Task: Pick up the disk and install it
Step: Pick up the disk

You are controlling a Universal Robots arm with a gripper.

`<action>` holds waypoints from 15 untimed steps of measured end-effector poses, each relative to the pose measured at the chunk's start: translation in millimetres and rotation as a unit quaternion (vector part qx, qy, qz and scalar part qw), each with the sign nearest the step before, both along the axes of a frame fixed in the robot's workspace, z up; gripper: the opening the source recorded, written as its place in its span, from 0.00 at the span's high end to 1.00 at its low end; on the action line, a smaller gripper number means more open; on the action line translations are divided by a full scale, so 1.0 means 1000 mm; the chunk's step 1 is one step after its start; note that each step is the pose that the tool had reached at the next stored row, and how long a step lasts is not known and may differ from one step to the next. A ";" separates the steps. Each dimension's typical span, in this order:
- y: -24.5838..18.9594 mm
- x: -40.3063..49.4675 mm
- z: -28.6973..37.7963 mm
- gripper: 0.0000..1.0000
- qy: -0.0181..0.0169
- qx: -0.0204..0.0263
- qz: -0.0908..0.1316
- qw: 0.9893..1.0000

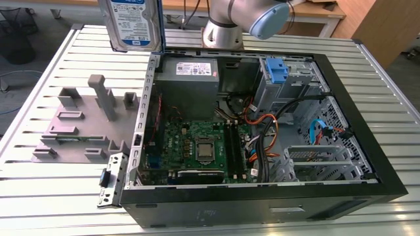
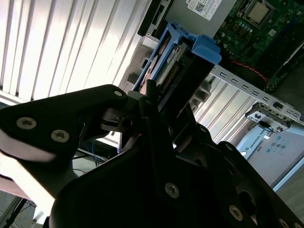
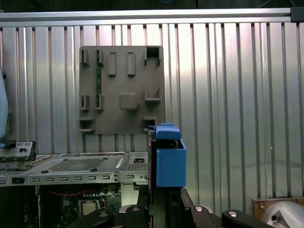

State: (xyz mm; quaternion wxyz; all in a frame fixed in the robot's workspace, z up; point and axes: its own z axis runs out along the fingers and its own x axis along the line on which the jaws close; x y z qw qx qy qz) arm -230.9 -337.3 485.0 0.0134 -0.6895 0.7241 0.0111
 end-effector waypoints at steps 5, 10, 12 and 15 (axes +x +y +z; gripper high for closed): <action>-0.0048 0.0007 -0.0006 0.65 0.000 0.000 0.000 1.000; -0.0068 0.0080 -0.0009 0.65 0.000 0.000 0.000 1.000; -0.0073 0.0131 -0.0009 0.65 0.000 0.000 0.000 1.000; -0.0080 0.0217 -0.0011 0.65 0.000 0.000 0.000 1.000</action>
